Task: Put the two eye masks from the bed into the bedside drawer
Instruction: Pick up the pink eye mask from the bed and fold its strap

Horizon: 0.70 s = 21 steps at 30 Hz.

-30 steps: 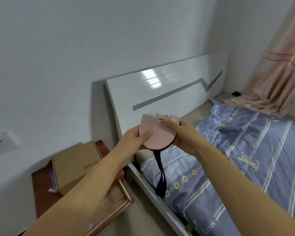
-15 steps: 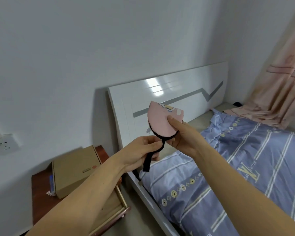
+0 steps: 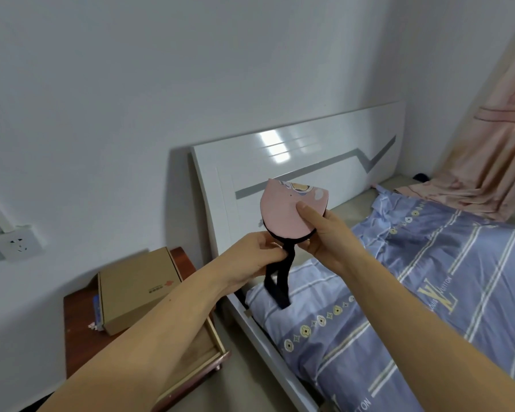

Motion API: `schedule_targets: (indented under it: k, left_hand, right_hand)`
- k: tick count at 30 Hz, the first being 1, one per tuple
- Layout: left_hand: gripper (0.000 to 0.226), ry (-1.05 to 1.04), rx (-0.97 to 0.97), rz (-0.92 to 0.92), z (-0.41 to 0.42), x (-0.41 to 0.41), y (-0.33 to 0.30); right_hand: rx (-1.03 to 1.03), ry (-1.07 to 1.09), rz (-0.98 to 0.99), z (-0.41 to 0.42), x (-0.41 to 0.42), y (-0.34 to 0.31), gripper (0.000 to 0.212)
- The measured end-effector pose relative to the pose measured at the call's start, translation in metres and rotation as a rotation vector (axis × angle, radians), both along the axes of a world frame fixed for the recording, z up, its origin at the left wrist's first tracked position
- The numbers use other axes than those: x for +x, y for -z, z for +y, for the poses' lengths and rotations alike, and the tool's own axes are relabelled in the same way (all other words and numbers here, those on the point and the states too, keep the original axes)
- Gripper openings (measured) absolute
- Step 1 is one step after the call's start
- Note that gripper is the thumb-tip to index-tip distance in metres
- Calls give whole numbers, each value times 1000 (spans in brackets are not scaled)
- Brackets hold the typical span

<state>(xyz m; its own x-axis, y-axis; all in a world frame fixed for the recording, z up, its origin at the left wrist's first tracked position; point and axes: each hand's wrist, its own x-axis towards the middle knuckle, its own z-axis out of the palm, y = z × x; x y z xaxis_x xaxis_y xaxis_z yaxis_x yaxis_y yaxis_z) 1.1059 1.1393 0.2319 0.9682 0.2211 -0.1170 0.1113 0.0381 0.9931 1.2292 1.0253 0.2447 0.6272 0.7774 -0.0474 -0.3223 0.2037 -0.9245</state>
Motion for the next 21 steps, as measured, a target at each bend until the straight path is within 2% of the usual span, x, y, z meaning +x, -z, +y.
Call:
schedule_targets:
  k: [3,7,9,12,14,15,17,19,21]
  left_hand:
    - [21,86,-150,105,-4,-3,-1]
    - [24,-16,-674,124,3,-5,4]
    - [30,-65,-869,82,10,-8,4]
    - [44,76,-924,3,21,-15,4]
    - [47,241,-842,52,17,-18,8]
    - [48,319,-721,143,11,-17,11]
    - [52,481,-275,363,-4,-12,28]
    - [50,352,124,481,-15,-2,39]
    - [40,28,513,476,-10,8,43]
  right_hand:
    - [-5,36,-28,-1,-1,3,23]
    - [-21,44,-79,-5,-2,4,30]
    - [-11,65,-67,-8,1,5,33]
    - [-75,139,-103,-12,7,9,19]
    - [-125,210,-163,-11,9,13,18]
    - [-141,241,-199,-9,9,14,19]
    - [-145,287,-285,-4,4,13,12]
    - [-150,324,-415,2,-2,13,13]
    - [-179,388,-441,6,-6,19,11]
